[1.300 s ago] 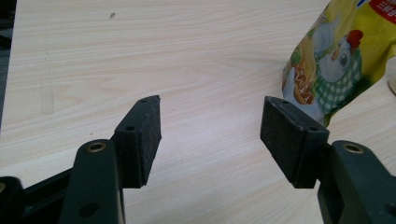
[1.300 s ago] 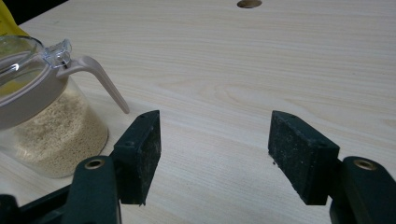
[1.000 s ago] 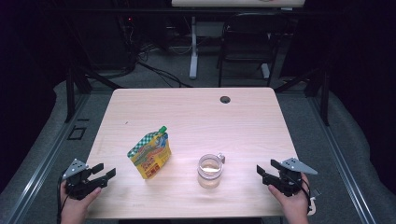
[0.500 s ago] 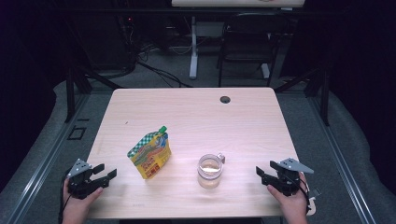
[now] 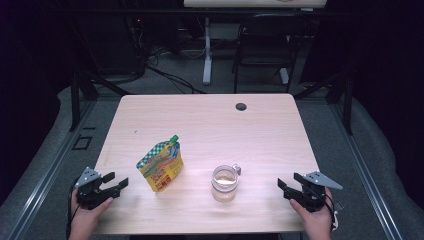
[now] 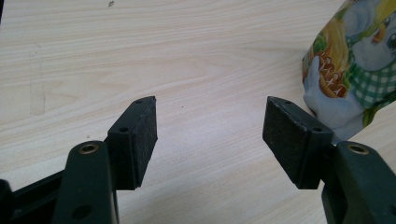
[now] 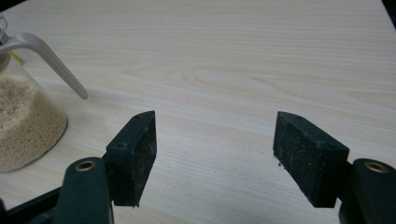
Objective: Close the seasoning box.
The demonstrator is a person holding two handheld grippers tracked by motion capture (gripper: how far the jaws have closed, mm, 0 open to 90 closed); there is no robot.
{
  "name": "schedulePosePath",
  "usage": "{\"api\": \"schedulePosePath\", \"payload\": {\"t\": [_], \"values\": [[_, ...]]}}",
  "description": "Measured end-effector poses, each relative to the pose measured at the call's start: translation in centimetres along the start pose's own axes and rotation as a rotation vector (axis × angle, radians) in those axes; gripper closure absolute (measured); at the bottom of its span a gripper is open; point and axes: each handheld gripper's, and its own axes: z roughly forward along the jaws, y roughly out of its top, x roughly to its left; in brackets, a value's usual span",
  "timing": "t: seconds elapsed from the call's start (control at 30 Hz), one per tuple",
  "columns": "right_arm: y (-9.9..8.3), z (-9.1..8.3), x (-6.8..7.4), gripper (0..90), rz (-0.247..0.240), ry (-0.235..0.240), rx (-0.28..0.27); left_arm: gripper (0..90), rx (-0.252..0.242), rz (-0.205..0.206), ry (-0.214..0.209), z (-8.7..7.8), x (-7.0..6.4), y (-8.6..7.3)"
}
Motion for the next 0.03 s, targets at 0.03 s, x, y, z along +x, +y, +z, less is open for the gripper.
{"api": "schedulePosePath", "payload": {"t": [0.03], "values": [[-0.04,-0.13,-0.10,29.8,0.002,-0.005,-0.011,36.0,-0.010,0.015,0.003,0.09,-0.06,0.05]]}}
